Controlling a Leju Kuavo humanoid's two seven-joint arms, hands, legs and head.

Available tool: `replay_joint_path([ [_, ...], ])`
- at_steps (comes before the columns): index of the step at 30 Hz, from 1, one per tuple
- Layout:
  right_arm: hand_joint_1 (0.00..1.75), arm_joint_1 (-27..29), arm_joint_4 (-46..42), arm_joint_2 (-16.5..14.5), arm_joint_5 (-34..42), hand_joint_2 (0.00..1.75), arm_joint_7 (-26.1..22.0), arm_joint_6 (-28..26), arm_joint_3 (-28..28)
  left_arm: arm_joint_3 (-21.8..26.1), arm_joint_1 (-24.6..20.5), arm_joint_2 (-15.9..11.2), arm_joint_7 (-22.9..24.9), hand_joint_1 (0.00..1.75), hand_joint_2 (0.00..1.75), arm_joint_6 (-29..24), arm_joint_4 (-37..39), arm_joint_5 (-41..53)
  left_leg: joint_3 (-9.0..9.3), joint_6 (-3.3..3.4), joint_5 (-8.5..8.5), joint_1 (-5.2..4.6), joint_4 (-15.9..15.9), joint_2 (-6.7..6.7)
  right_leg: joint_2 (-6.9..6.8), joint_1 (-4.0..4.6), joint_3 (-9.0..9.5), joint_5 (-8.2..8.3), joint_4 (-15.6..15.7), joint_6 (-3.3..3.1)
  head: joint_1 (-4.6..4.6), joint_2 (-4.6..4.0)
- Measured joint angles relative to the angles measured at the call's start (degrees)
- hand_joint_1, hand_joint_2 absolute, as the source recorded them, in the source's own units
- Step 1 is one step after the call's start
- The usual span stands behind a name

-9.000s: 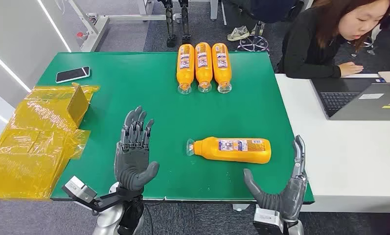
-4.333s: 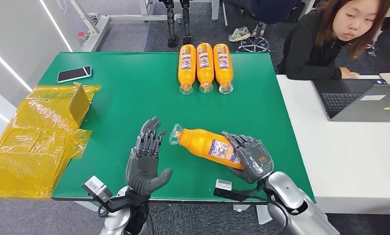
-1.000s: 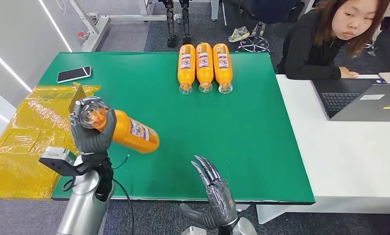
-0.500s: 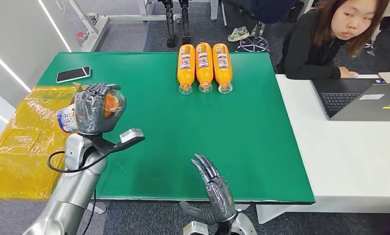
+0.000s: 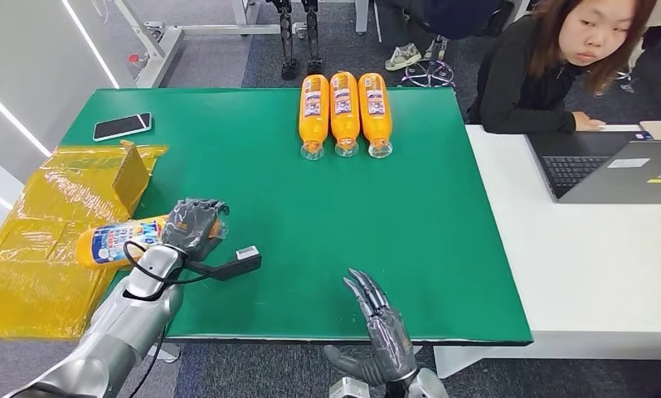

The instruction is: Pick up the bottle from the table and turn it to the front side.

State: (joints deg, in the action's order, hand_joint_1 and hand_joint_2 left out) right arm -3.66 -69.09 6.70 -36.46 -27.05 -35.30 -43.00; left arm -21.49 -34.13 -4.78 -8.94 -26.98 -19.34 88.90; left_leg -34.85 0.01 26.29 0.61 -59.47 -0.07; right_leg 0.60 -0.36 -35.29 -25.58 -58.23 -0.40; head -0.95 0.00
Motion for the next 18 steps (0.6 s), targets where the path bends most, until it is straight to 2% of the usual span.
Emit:
replay_joint_path([
  [1,0.00,0.3,-0.1,0.5,0.2,1.75,0.0,0.0,0.0,0.0,0.0,-0.5,0.5,1.26,1.75,0.5,0.5,0.2,0.00,0.00,0.00,0.00,0.0,-0.01,-0.01,0.00,0.00,0.00,0.0,0.00,0.00,0.00],
  [3,0.00,0.8,-0.5,1.4,0.4,1.75,0.0,-0.2,0.0,-0.1,0.0,-1.3,1.5,0.45,1.75,1.3,1.3,0.6,-0.01,0.00,0.00,0.00,0.0,-0.02,-0.02,0.00,0.00,0.00,0.0,0.00,-0.01,0.00],
  [4,0.00,1.1,-0.6,1.8,0.5,1.75,0.0,-0.3,0.0,-0.3,0.0,-1.7,2.1,0.17,1.75,1.6,1.6,0.7,-0.01,0.00,0.00,0.00,0.0,-0.02,-0.03,0.00,0.00,0.00,0.0,0.00,0.00,0.00],
  [5,0.00,1.3,-0.8,2.2,0.6,1.75,0.0,-0.5,0.0,-0.6,-0.1,-2.0,2.6,0.00,1.75,1.9,1.8,0.8,-0.01,0.00,0.00,0.00,0.0,-0.02,-0.03,0.00,0.00,0.00,0.0,0.00,-0.01,0.00],
  [13,0.00,2.0,-1.8,3.2,0.8,1.75,0.6,-1.1,0.0,-4.0,-1.3,-3.0,4.8,0.00,1.75,2.8,3.1,0.8,-0.01,0.00,0.00,-0.01,0.0,-0.01,-0.02,0.00,0.00,0.02,0.0,-0.02,-0.01,0.00],
  [18,0.00,2.1,-1.9,3.3,0.2,1.75,1.0,-1.3,0.0,-4.1,-2.1,-3.2,0.9,0.00,1.75,1.0,3.3,-2.5,0.00,0.00,-0.01,0.00,0.0,-0.01,-0.03,0.00,0.00,0.02,0.0,-0.03,-0.01,0.00],
])
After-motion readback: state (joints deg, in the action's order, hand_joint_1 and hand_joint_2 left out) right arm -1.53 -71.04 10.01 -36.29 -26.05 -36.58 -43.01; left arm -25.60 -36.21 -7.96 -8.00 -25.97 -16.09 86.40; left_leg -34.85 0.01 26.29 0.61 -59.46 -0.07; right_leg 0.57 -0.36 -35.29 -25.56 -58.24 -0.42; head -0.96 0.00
